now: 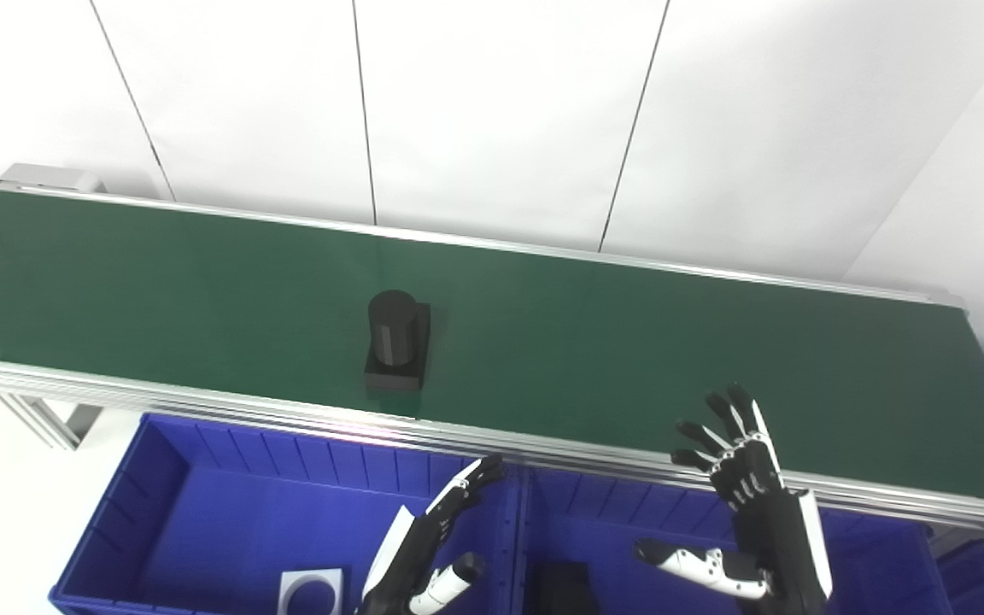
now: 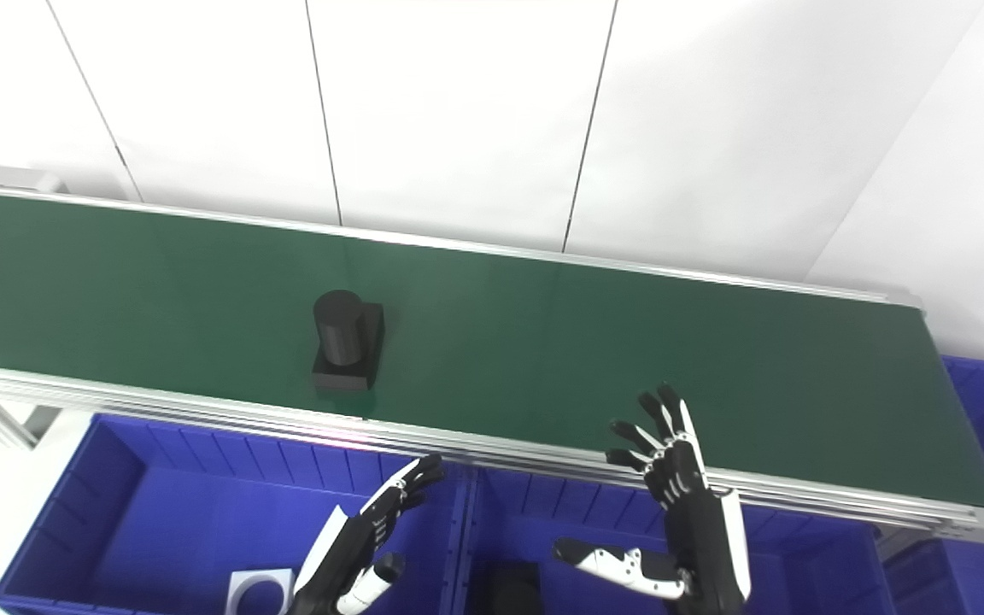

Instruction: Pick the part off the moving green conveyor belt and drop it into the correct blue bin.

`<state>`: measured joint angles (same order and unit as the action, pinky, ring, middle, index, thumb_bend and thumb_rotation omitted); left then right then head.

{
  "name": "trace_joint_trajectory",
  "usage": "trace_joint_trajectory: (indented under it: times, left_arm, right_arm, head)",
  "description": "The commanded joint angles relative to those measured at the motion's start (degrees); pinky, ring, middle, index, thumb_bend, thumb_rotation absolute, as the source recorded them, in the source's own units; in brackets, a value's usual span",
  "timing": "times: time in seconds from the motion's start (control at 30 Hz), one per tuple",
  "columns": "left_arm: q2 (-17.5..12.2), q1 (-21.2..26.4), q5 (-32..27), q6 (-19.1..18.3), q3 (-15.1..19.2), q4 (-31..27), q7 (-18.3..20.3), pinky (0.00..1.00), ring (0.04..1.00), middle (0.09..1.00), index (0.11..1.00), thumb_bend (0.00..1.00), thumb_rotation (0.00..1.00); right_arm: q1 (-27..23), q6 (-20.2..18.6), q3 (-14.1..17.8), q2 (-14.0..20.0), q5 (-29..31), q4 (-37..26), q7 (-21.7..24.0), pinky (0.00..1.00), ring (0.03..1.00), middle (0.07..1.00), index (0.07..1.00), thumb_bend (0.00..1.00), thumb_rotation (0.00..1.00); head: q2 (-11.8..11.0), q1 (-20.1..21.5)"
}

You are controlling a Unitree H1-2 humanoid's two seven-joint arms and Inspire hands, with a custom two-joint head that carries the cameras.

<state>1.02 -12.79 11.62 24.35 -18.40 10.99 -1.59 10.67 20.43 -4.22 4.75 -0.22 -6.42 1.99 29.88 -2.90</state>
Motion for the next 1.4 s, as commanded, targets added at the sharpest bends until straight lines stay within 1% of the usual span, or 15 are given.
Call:
trace_joint_trajectory:
  times: [0.0, 0.13, 0.23, 0.27, 0.3, 0.37, 0.47, 0.5, 0.53, 0.6, 0.67, 0.83, 1.07, 1.23, 1.37]
  left_arm:
    - [0.7, 0.7, 0.1, 2.5, -0.4, -1.1, -0.7, 0.91, 0.928, 0.89, 0.902, 0.88, 0.97]
    - [0.8, 0.6, -0.4, 2.5, -0.1, -1.2, -0.5, 0.91, 0.929, 0.89, 0.901, 0.88, 0.96]
    - [0.7, 0.7, -0.1, 2.5, -0.3, -1.2, -1.1, 0.89, 0.922, 0.885, 0.896, 0.85, 0.96]
    - [0.7, 0.8, 0.0, 2.5, -0.3, -1.1, -1.1, 0.89, 0.926, 0.887, 0.9, 0.87, 0.96]
    - [0.8, 0.8, 0.0, 2.5, -0.3, -1.0, -1.1, 0.9, 0.928, 0.888, 0.901, 0.87, 0.96]
    - [0.9, 0.8, -0.1, 2.6, -0.3, -0.9, -1.1, 0.9, 0.924, 0.884, 0.898, 0.87, 0.96]
    - [1.0, 0.9, -0.1, 2.5, -0.5, -0.9, -1.2, 0.9, 0.921, 0.885, 0.897, 0.87, 0.96]
    - [1.0, 0.9, -0.1, 2.5, -0.6, -0.9, -1.3, 0.89, 0.919, 0.884, 0.897, 0.87, 0.96]
    - [1.0, 0.9, 0.0, 2.5, -0.7, -0.9, -1.4, 0.89, 0.918, 0.883, 0.897, 0.87, 0.96]
    - [1.0, 0.9, 0.0, 2.5, -0.9, -0.9, -1.7, 0.89, 0.916, 0.882, 0.897, 0.86, 0.95]
    - [1.0, 0.8, 0.0, 2.5, -1.1, -0.8, -1.8, 0.89, 0.914, 0.882, 0.897, 0.85, 0.95]
    - [0.9, 0.6, 0.5, 2.5, -1.7, -1.1, -2.5, 0.91, 0.914, 0.881, 0.896, 0.86, 0.95]
    - [0.5, 0.9, 0.9, 2.5, -2.7, -0.8, -4.1, 0.88, 0.903, 0.874, 0.892, 0.84, 0.96]
    - [0.7, 0.9, 0.9, 2.5, -3.0, -1.0, -4.1, 0.89, 0.903, 0.875, 0.896, 0.85, 0.96]
    - [1.2, 0.8, 1.3, 2.5, -3.2, -1.0, -4.4, 0.9, 0.9, 0.871, 0.895, 0.86, 0.96]
  right_arm:
    - [-2.5, -1.0, 0.9, 0.0, -1.2, -0.6, -0.5, 0.64, 0.788, 0.924, 0.94, 0.96, 0.1]
    - [-5.4, -1.4, 2.0, 0.4, -1.5, 2.3, -0.4, 0.6, 0.761, 0.908, 0.918, 0.94, 0.06]
    - [-7.5, -1.5, 2.6, 0.7, -0.9, 4.5, -0.3, 0.59, 0.749, 0.899, 0.895, 0.93, 0.05]
    - [-8.2, -1.5, 2.8, 0.8, -0.6, 5.3, -0.2, 0.58, 0.737, 0.888, 0.861, 0.94, 0.07]
    - [-9.1, -1.4, 3.0, 1.1, -0.8, 6.2, -0.2, 0.58, 0.732, 0.885, 0.849, 0.94, 0.07]
    - [-10.6, -0.9, 3.2, 1.5, -1.3, 7.7, -0.1, 0.58, 0.725, 0.873, 0.827, 0.95, 0.1]
    - [-12.4, 0.2, 3.1, 2.3, -1.8, 9.7, 0.2, 0.59, 0.734, 0.874, 0.829, 0.93, 0.18]
    - [-13.3, 0.6, 3.0, 2.6, -2.0, 10.7, 0.3, 0.61, 0.744, 0.872, 0.834, 0.9, 0.25]
    - [-13.9, 0.8, 2.9, 2.9, -2.2, 11.3, 0.3, 0.62, 0.746, 0.872, 0.834, 0.9, 0.27]
    - [-15.4, 0.2, 2.8, 2.8, -2.6, 12.2, 0.1, 0.64, 0.754, 0.869, 0.833, 0.88, 0.35]
    - [-16.3, -0.3, 2.8, 2.7, -2.8, 12.6, 0.0, 0.64, 0.756, 0.867, 0.831, 0.88, 0.37]
    - [-19.8, -1.6, 2.3, 2.2, -3.6, 14.9, 0.0, 0.63, 0.742, 0.846, 0.835, 0.91, 0.34]
    - [-24.1, -3.2, 1.4, 1.1, -7.6, 17.9, -1.3, 0.64, 0.735, 0.84, 0.819, 0.95, 0.33]
    - [-27.4, -2.9, 0.9, 1.1, -9.5, 21.5, -1.5, 0.62, 0.73, 0.834, 0.816, 0.96, 0.33]
    - [-29.0, -3.0, 0.5, 1.4, -10.7, 23.7, -1.4, 0.66, 0.754, 0.833, 0.817, 0.97, 0.35]
  head:
    - [0.0, -0.4]
    - [-0.2, -0.7]
    - [-0.4, -0.7]
    - [-0.4, -0.7]
    - [-0.5, -0.9]
    - [-0.5, -1.0]
    - [-0.6, -1.3]
    - [-0.6, -1.4]
    - [-0.6, -1.4]
    - [-0.7, -1.6]
    - [-0.8, -1.7]
    - [-0.7, -2.0]
    - [-0.9, -2.2]
    - [-0.9, -2.4]
    - [-0.9, -2.8]
